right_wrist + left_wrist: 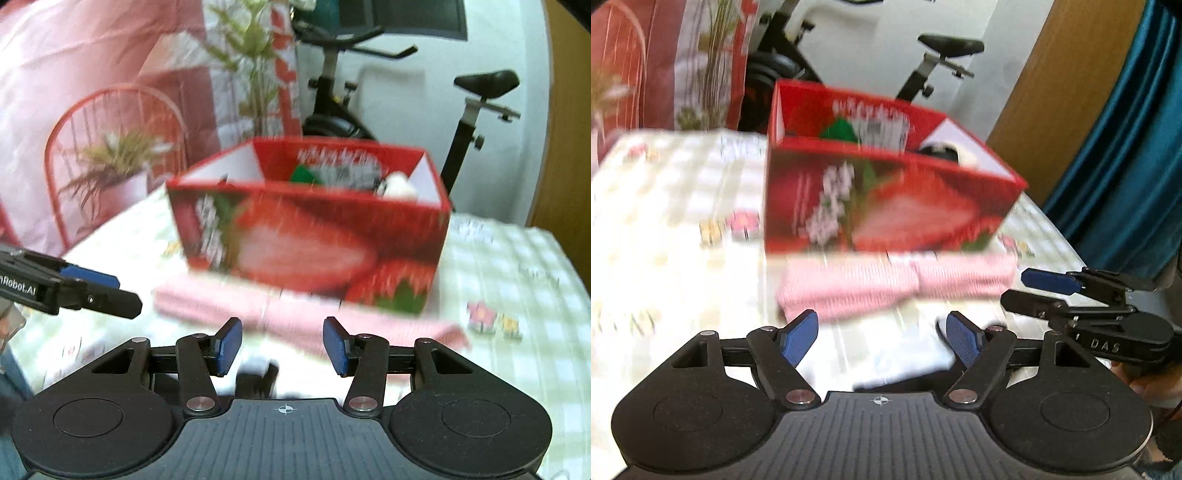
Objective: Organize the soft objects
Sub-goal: 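Move both open grippers to the black glove on the white paper, then close both grippers on the black glove and lift it, then lower the black glove into the red box and open both grippers, then move both open grippers to the white foil pouch on the table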
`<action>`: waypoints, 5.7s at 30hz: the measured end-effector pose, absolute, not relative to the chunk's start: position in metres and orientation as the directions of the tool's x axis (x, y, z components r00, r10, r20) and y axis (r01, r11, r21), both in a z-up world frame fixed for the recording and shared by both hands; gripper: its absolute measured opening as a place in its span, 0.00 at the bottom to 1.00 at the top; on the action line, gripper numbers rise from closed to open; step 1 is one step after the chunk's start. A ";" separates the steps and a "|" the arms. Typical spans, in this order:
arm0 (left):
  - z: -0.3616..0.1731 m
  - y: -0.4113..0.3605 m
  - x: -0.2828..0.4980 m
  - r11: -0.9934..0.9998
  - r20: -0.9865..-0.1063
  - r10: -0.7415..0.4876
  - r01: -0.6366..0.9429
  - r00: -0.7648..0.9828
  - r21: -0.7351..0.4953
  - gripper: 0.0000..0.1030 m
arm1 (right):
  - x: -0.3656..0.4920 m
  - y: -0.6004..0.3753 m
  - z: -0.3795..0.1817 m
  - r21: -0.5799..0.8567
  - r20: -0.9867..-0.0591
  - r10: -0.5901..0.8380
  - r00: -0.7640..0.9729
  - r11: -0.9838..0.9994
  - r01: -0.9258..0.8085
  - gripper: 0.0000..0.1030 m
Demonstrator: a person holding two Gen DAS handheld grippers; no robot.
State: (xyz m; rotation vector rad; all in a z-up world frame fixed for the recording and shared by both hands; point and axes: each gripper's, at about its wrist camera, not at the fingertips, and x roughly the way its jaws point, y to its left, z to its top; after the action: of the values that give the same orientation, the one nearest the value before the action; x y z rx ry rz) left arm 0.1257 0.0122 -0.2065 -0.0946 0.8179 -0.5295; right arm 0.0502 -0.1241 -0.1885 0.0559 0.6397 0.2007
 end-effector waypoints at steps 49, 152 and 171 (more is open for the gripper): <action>-0.268 0.011 0.110 0.827 -0.705 -0.557 0.371 0.439 -0.423 0.43 | 0.032 -0.139 -0.236 0.296 -0.679 0.295 0.672 0.948 -0.117 0.52; -0.135 0.028 0.191 0.915 -0.586 -0.402 0.317 0.703 -0.248 0.66 | 0.152 -0.116 -0.120 0.046 -0.448 0.195 0.873 0.980 -0.196 0.22; -0.235 0.041 0.101 0.912 -0.723 -0.408 0.205 0.558 -0.356 0.65 | 0.044 -0.088 -0.226 0.143 -0.600 0.204 0.773 0.979 -0.148 0.51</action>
State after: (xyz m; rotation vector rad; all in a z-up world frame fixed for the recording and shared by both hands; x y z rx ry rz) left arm 0.1010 0.0411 -0.2347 -0.2423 0.9109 -0.3655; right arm 0.0442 -0.0885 -0.2264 0.0889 0.6601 0.1911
